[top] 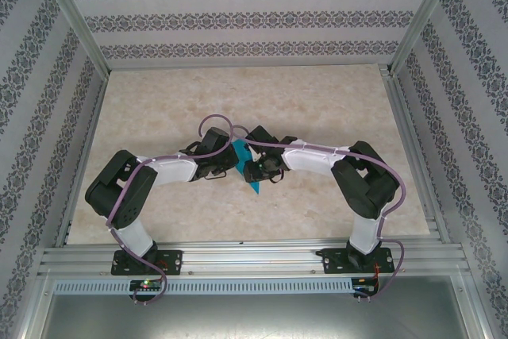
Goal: Fold a paper plane with a square sheet of paper (pick it up from the middle)
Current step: Move the paper plane to the top-center of the table.
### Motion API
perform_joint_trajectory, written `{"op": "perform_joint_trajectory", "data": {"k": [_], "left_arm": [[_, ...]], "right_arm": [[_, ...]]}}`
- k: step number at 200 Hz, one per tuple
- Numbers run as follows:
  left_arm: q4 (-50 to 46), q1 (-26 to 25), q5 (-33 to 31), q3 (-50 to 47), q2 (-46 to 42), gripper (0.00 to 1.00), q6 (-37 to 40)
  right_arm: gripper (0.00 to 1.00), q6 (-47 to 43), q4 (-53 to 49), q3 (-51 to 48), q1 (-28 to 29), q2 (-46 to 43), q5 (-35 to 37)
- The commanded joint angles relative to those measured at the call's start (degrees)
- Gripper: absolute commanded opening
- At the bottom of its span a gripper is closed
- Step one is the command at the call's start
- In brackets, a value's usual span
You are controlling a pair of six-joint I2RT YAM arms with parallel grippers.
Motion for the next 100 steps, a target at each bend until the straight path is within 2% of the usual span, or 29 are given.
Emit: {"op": "perform_joint_trajectory", "data": {"k": [1, 100], "left_arm": [[-1.2, 0.8, -1.0, 0.7, 0.1, 0.04, -0.4], [-1.5, 0.9, -0.9, 0.7, -0.3, 0.04, -0.4]], "right_arm": [[0.30, -1.8, -0.4, -0.6, 0.8, -1.0, -0.5], [0.30, -2.4, 0.7, -0.3, 1.6, -1.0, 1.8]]}}
